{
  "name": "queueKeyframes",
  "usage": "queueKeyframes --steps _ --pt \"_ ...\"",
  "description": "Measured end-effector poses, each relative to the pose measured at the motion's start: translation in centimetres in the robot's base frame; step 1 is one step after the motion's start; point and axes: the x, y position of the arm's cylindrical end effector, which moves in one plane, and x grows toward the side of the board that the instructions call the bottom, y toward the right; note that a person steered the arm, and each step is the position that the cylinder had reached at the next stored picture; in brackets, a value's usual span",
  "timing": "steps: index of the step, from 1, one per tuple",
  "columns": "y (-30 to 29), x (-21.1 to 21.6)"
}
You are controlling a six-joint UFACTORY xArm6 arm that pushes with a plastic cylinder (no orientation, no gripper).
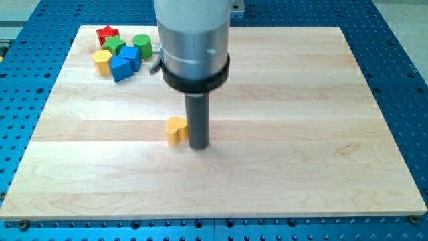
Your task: Move the heart towards the hexagon
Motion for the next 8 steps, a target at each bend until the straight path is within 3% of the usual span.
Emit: queueKeyframes --steps 1,3,5,7,8 --pt "-5.9 -3.0" --pt "-2.9 0.1" --pt "-12.2 -4.5" --pt "-12.4 0.0" --pt "-15.6 -4.0"
